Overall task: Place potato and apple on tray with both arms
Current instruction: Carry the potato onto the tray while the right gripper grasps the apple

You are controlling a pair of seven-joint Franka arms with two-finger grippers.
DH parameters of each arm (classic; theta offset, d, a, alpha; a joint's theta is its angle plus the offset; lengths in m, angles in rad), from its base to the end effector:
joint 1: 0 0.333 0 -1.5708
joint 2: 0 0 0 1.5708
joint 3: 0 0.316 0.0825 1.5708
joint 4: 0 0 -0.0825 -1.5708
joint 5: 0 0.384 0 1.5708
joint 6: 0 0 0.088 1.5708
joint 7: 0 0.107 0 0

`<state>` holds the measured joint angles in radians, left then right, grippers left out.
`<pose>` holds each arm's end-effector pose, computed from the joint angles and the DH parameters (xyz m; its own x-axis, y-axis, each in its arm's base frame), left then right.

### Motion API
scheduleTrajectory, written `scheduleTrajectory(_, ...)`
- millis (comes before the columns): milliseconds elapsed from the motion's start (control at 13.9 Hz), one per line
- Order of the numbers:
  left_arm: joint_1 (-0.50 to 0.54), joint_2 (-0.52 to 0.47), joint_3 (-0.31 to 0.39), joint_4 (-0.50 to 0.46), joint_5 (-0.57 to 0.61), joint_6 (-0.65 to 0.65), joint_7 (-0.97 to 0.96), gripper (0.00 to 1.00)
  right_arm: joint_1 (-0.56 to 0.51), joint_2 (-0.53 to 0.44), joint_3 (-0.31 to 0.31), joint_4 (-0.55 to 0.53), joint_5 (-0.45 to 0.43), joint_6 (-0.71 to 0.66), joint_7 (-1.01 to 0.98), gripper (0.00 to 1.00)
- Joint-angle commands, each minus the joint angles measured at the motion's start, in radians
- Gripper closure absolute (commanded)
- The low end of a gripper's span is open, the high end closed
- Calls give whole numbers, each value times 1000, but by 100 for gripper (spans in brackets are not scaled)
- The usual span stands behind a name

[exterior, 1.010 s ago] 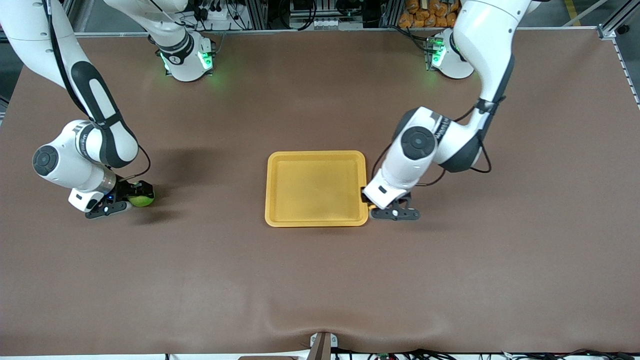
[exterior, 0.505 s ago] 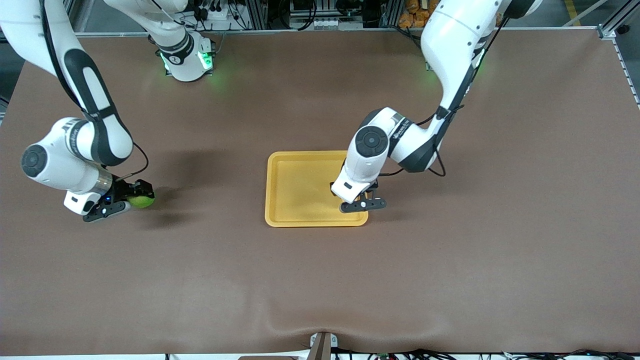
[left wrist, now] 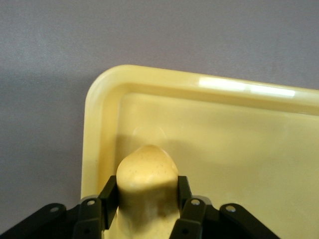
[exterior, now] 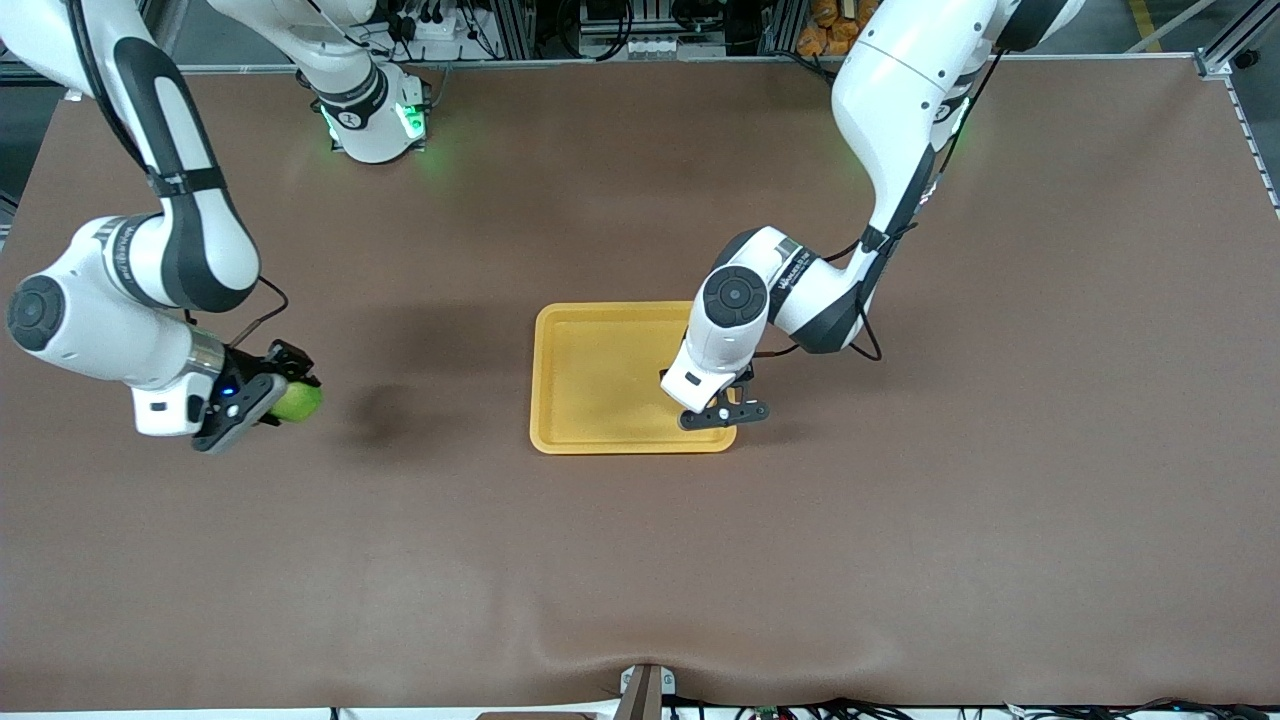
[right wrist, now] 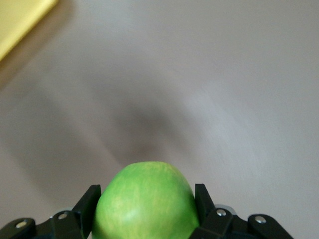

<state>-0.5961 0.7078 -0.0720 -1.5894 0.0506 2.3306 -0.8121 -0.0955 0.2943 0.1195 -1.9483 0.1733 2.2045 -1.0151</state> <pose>0.5556 -0.4285 0.2231 0.9916 0.1278 0.0180 0.1272 -0.9914 0.0320 0.6065 0.0175 0.3286 0.6004 0.7908 0.1191 0.7991 -0.5873 -0.1288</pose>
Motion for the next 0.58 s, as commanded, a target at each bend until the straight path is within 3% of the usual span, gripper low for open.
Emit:
scheduleTrajectory(0,-1,10,8,17,63,-31,-12,49,-15,-10,95,20,6,-2,-99,100)
scheduleTrajectory(144,-1,10,8,19,72,-31,-16,20,-13,-12,173,37,5,12,-100,100)
scheduleTrajectory(216,1,4,8,22,72,-33,-16,0,-7,-12,205,35,3,36,-100,100)
scheduleTrajectory(505,22,-54,8,52,69,-106,-12,0,48,-4,218,26,3,107,-100,100)
